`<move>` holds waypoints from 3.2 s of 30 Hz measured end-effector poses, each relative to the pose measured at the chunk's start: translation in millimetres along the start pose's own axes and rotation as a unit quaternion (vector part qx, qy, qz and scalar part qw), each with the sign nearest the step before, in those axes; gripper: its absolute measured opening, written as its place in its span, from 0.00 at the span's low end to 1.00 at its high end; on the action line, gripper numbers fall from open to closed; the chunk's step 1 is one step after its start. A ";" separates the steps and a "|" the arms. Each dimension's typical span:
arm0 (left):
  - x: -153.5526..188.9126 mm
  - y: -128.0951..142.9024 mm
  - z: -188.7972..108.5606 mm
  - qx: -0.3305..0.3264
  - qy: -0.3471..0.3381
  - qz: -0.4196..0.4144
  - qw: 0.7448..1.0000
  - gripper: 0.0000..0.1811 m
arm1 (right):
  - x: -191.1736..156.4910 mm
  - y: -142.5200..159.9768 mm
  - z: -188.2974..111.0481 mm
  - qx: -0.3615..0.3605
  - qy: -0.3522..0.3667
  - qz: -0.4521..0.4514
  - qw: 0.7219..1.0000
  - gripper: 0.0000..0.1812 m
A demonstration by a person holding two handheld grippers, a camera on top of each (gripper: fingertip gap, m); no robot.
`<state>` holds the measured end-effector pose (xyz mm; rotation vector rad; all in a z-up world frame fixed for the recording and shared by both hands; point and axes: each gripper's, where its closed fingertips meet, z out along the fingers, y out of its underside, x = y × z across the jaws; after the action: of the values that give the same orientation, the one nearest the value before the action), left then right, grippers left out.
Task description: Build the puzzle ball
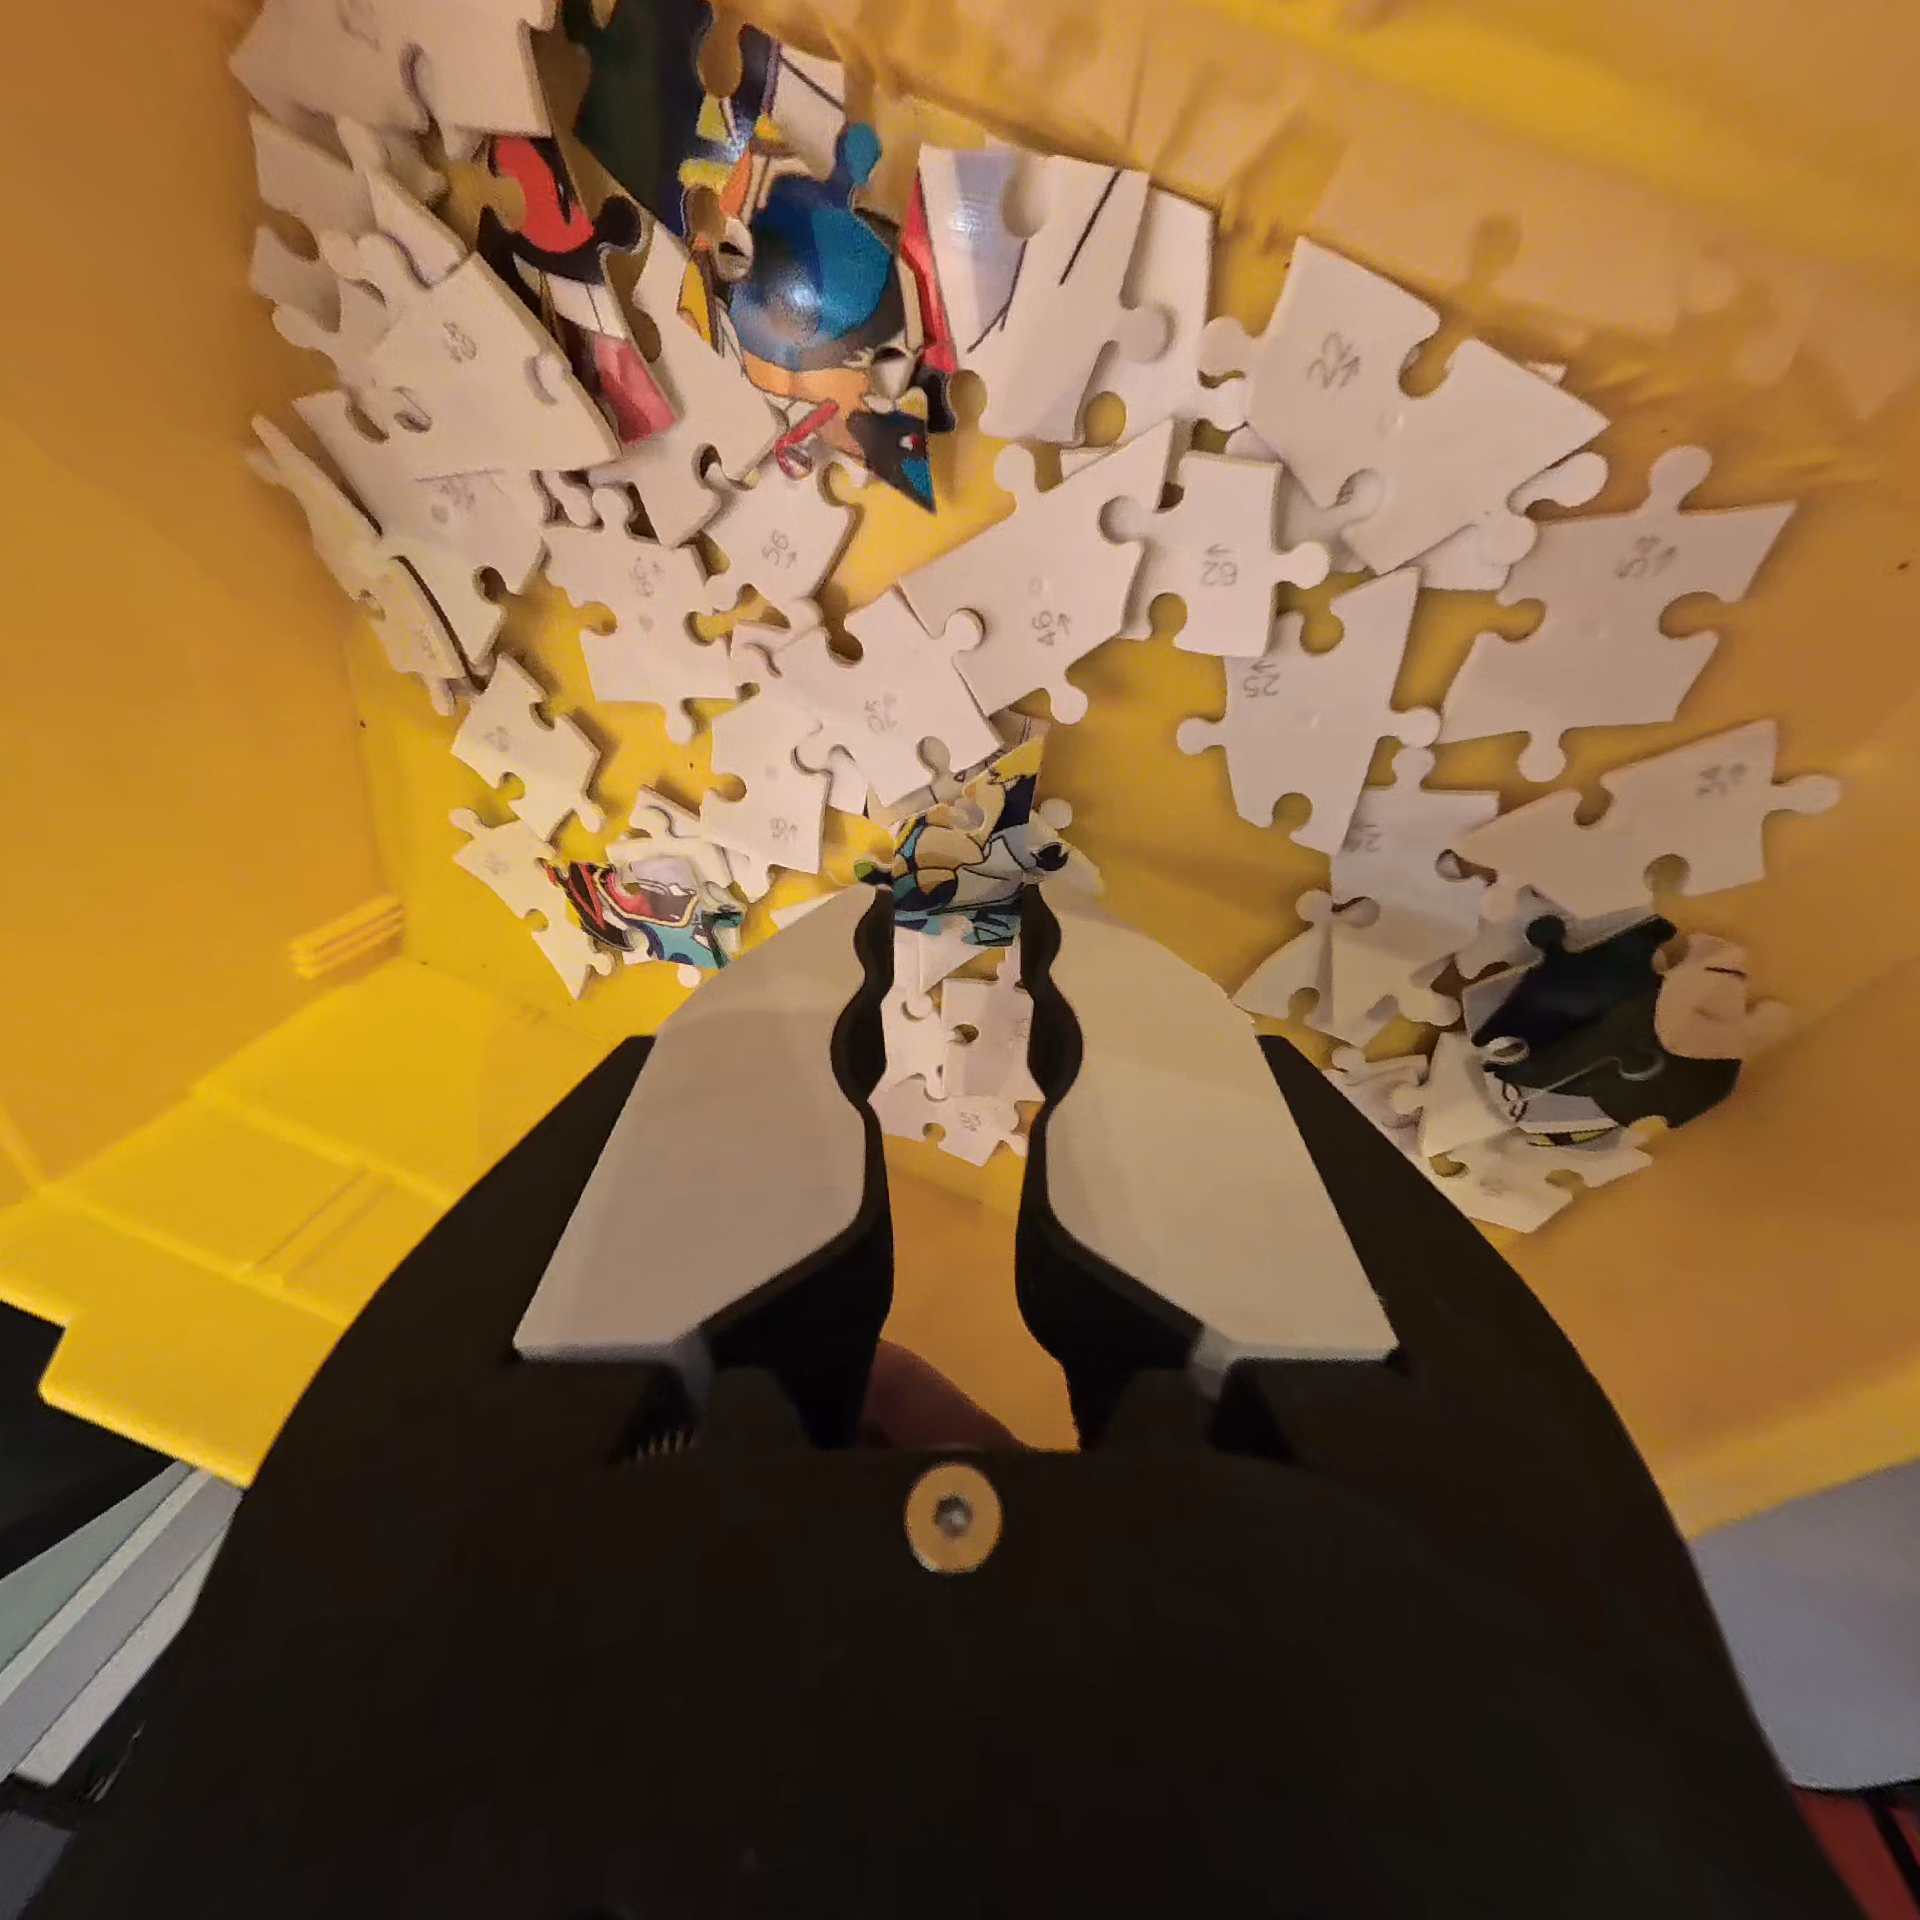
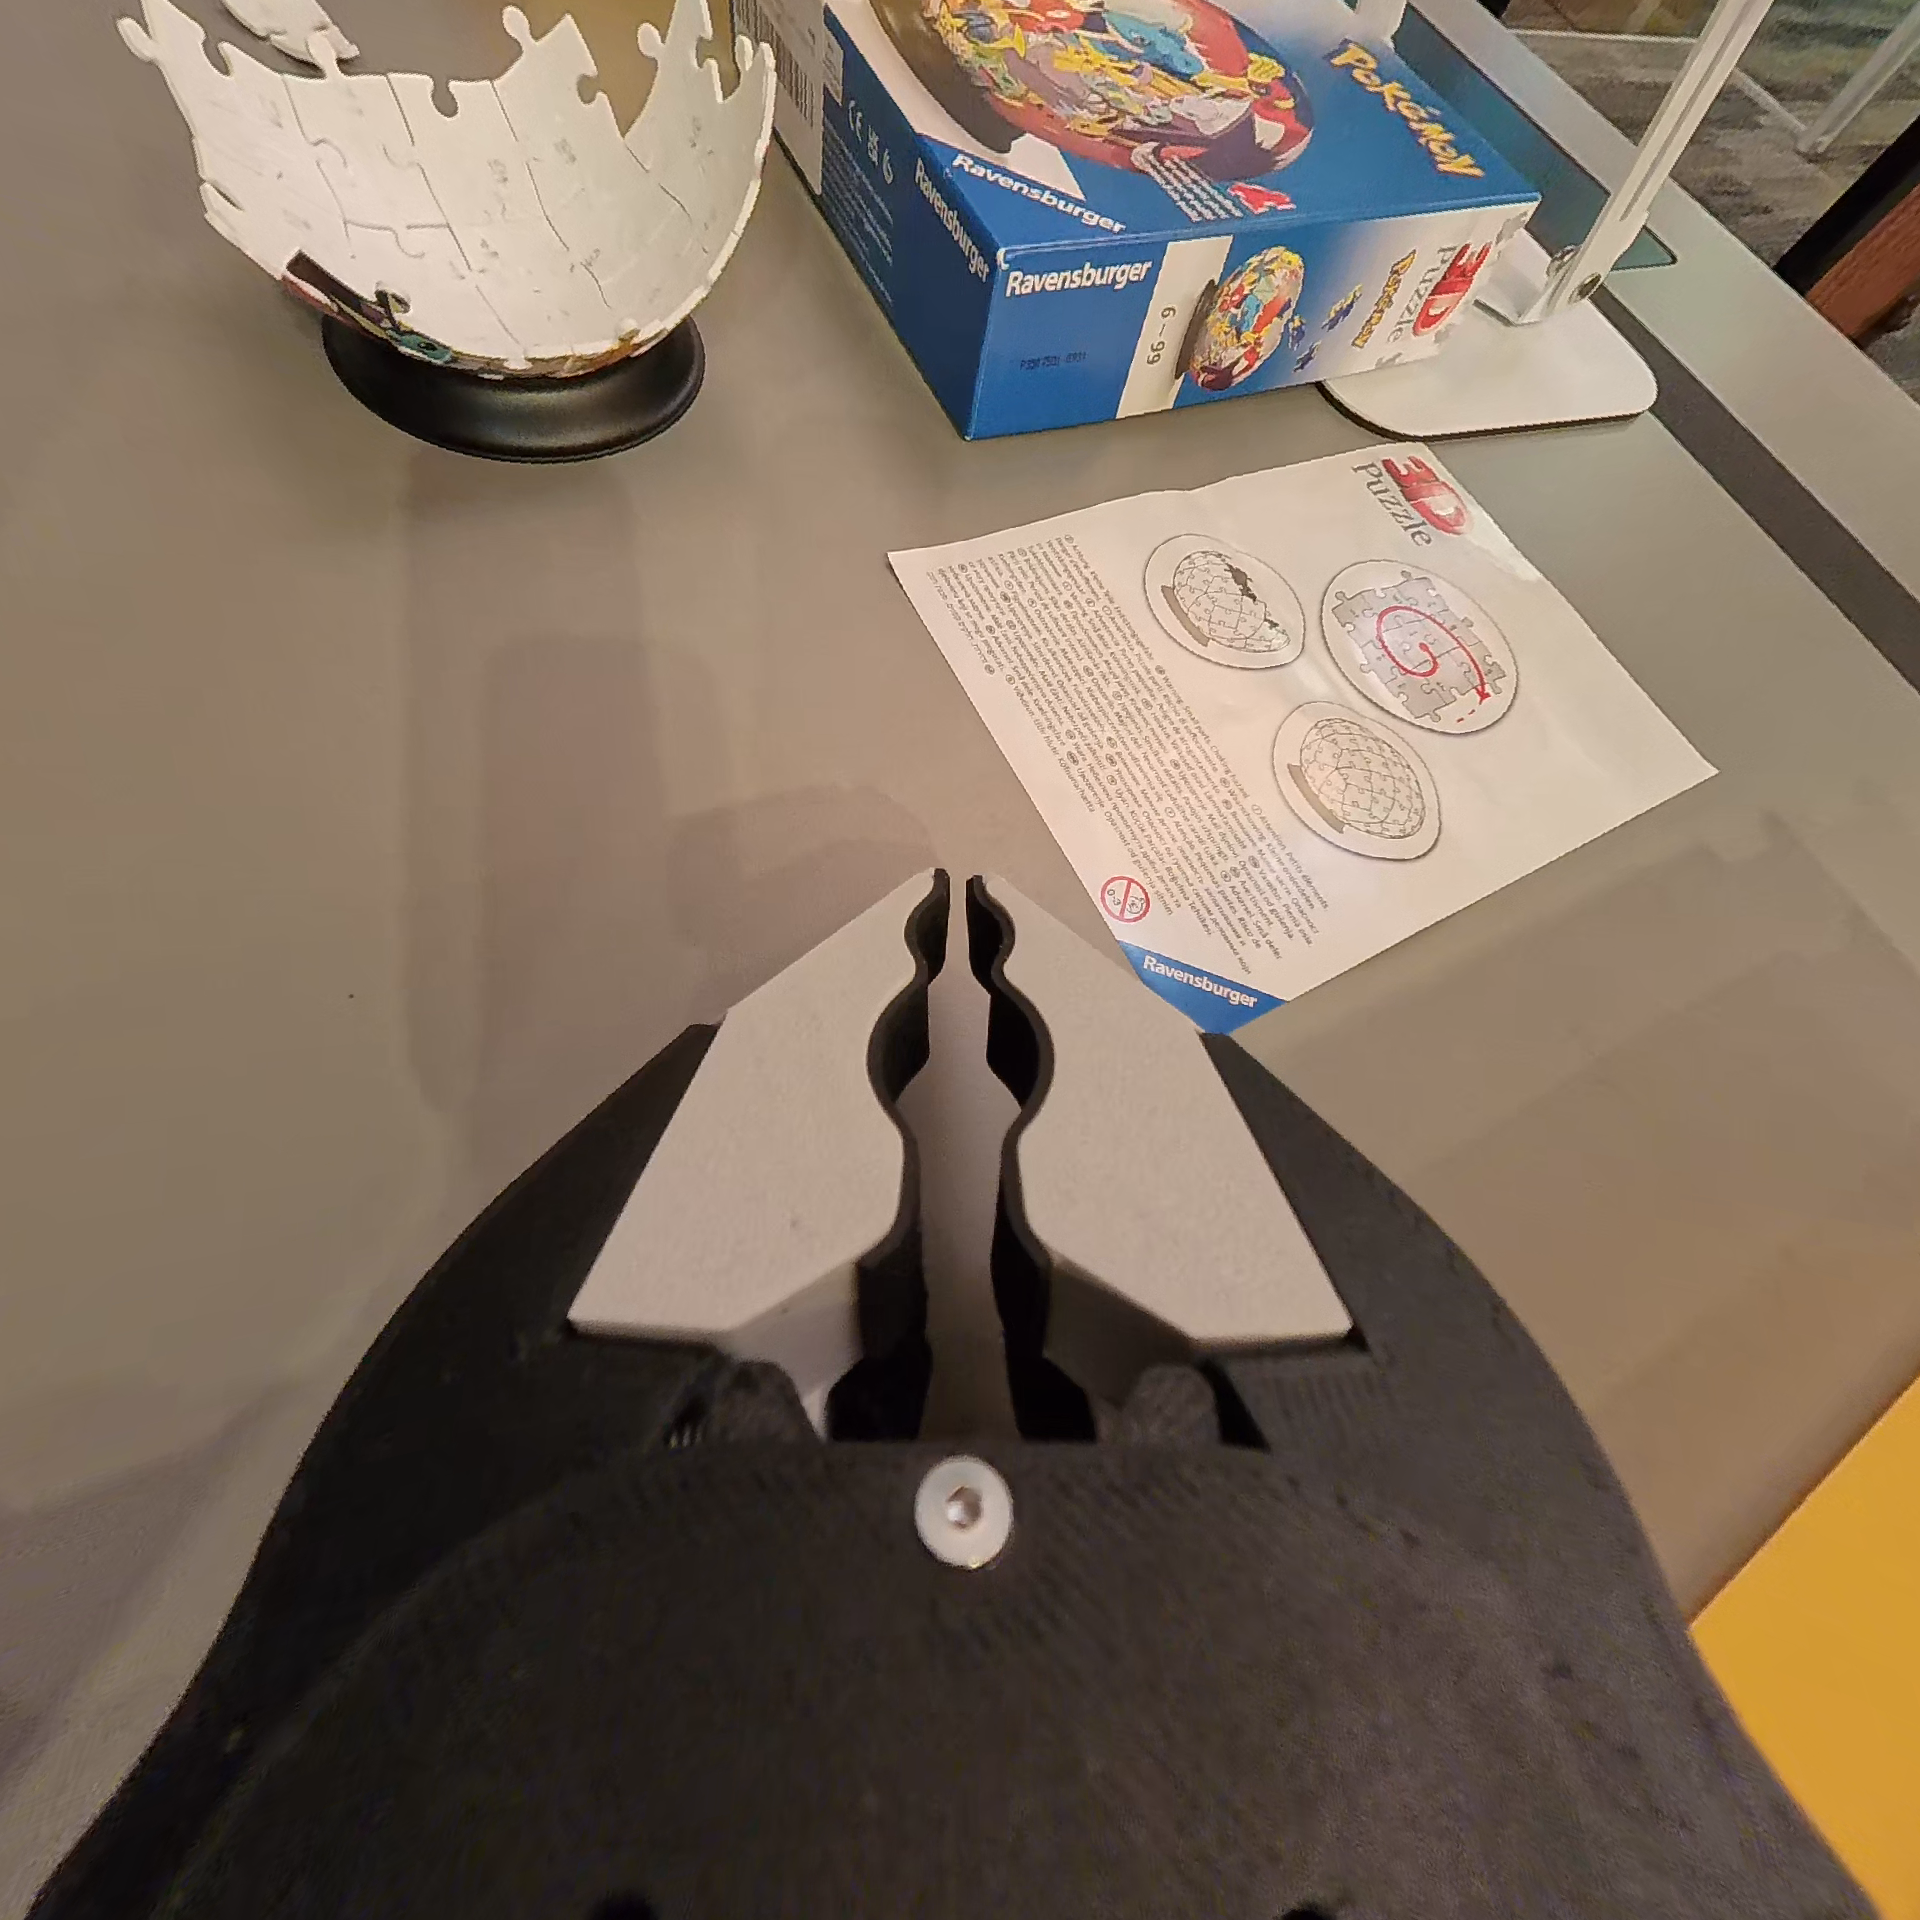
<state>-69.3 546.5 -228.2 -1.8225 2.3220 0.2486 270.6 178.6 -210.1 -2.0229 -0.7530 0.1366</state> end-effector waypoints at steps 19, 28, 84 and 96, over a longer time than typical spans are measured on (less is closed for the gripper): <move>24.1 -58.3 -143.6 0.465 0.181 -0.157 0.852 0.13 | 1.0 -1.5 -1.6 0.004 0.000 0.002 1.000 0.01; 48.2 -51.3 -215.5 0.635 0.278 -0.157 0.704 0.13 | 0.7 -1.1 -1.3 0.002 0.001 0.000 1.000 0.01; 78.5 2.3 -36.2 0.010 0.102 -0.034 0.994 0.01 | 1.2 1.6 0.9 -0.008 0.000 0.005 1.000 0.00; 68.5 4.1 -33.6 0.021 -0.031 0.047 0.998 0.07 | 1.4 2.0 1.2 -0.009 -0.001 0.007 1.000 0.00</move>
<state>-90.6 474.8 -212.2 -1.6658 2.3551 0.2637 272.2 179.6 -212.2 -2.0452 -0.7434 0.1410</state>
